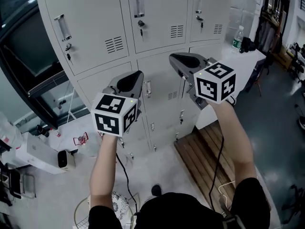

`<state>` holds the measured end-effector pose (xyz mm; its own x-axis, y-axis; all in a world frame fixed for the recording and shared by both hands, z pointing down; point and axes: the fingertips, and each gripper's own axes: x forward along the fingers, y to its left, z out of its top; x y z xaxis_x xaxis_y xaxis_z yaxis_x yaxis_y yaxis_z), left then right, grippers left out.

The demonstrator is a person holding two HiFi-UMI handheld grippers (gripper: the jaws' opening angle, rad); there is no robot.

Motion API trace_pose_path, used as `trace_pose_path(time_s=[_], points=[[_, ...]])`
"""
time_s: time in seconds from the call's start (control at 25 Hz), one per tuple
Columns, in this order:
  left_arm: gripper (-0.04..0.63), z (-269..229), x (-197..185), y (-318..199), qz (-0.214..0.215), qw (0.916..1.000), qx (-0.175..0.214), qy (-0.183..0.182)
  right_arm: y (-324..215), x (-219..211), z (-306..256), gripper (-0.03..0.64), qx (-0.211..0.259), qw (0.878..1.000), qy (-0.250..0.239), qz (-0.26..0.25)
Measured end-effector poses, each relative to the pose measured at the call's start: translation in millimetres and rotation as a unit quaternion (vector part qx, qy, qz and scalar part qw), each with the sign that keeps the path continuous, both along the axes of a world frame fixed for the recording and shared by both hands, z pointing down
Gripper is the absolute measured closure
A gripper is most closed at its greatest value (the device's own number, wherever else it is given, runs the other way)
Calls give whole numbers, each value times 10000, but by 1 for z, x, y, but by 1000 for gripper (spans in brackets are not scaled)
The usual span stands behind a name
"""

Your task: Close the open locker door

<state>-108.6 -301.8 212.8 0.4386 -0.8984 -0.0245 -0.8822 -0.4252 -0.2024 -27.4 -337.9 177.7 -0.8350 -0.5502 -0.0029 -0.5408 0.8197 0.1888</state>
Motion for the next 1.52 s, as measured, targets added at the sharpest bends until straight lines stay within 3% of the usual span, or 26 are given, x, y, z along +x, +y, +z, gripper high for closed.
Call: trace_pose_path(time_s=[0.36, 0.88, 1.32, 1.52], points=[[578, 24, 13, 37, -231, 9997, 29, 20, 43, 15, 38, 611, 104, 9997, -25, -237], [578, 77, 32, 102, -374, 9986, -24, 384, 111, 29, 100, 611, 284, 9985, 158, -445], [577, 132, 38, 139, -544, 9952, -222, 783, 140, 49, 159, 611, -332, 9974, -281, -583], [578, 161, 39, 147, -652, 9931, -439, 875, 150, 54, 187, 611, -337, 9974, -199, -605]])
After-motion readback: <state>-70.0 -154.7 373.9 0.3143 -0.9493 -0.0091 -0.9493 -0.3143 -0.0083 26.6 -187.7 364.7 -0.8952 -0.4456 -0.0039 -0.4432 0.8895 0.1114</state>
